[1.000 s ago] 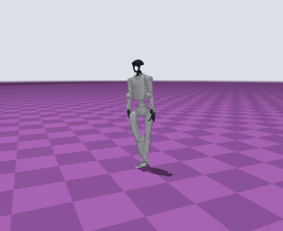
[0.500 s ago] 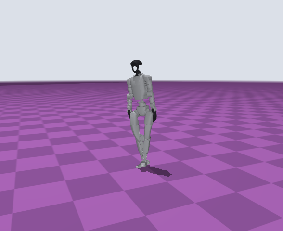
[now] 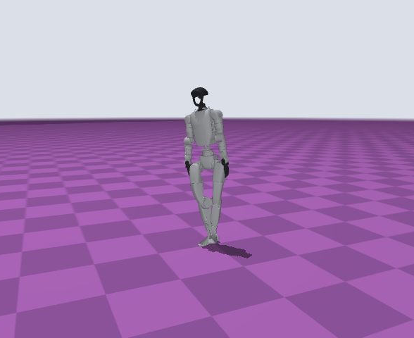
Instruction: In place motions
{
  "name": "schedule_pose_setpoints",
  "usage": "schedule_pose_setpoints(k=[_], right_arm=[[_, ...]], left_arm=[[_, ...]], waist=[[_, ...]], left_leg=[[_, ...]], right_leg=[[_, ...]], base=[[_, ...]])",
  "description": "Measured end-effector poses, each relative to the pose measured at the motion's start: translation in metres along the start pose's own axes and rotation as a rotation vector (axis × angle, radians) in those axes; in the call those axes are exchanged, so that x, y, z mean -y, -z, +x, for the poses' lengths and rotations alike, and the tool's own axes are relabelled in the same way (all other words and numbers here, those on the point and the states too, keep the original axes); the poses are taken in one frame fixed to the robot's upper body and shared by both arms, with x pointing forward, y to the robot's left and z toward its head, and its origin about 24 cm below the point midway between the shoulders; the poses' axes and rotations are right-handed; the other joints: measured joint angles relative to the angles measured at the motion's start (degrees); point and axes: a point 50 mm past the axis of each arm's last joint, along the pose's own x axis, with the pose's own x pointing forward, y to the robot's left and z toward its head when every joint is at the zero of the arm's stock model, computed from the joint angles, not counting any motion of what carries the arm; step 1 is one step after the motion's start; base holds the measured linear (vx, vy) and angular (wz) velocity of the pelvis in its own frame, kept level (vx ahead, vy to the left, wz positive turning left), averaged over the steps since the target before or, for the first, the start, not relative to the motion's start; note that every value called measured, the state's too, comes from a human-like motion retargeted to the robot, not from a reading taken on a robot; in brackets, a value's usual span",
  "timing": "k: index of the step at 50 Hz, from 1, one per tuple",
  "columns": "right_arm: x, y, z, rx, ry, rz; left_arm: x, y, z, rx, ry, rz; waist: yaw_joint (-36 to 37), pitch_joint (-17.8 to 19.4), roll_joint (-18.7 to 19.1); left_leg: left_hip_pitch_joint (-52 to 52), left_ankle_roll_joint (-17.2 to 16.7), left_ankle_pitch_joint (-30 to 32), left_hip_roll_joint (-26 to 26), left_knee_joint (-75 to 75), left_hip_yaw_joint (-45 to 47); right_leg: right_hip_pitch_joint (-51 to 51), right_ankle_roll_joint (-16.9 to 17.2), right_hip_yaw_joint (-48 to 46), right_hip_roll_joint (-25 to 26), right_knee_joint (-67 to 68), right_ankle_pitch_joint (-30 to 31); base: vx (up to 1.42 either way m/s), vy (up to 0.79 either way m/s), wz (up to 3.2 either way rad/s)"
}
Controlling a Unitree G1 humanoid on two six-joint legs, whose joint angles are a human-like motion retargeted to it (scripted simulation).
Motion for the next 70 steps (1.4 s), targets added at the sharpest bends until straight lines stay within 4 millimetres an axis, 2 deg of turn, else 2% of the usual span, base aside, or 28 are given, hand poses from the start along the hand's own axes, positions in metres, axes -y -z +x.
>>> schedule_pose_setpoints(k=[10, 32, 51, 70], right_arm=[[0.0, 0.011, 0.001, -0.04, 0.0, 0.023], [-0.008, -0.01, 0.001, 0.024, -0.03, -0.023], [-0.008, 0.002, 0.002, -0.02, -0.027, -0.003], [-0.01, 0.0, 0.002, -0.012, -0.034, -0.012]], left_arm=[[0.0, 0.005, 0.0, -0.017, 0.0, -0.018], [-0.004, 0.002, -0.001, -0.013, -0.014, -0.006], [-0.004, 0.006, -0.001, -0.021, -0.016, -0.022], [-0.004, 0.005, -0.001, -0.019, -0.015, -0.018]], waist=[[0.92, 0.01, -0.34], [4.48, -0.89, -0.74], [2.42, -2.12, -0.52], [2.21, -1.92, -0.49]], left_leg=[[0.28, 0.16, -0.08, 0.1, -0.23, 0.66], [0.28, 0.61, -0.64, 0.98, -0.35, 4.76], [1.15, 0.58, -1.38, 0.64, -0.8, 3.0], [1.0, 0.61, -1.46, 0.73, -0.7, 3.27]], right_leg=[[0.14, 0.07, 0.7, 0.23, 0.02, -0.11], [-0.01, -0.04, 5.18, 1.13, 0.35, -0.19], [0.14, 0.37, 3.72, 1.23, 0.42, -0.77], [-0.04, 0.6, 4.04, 1.11, 0.45, -0.78]], base=[[0.0, 0.0, -0.04], [0.0, 0.0, -0.16], [0.0, 0.0, 0.0], [0.0, 0.0, 0.0]])
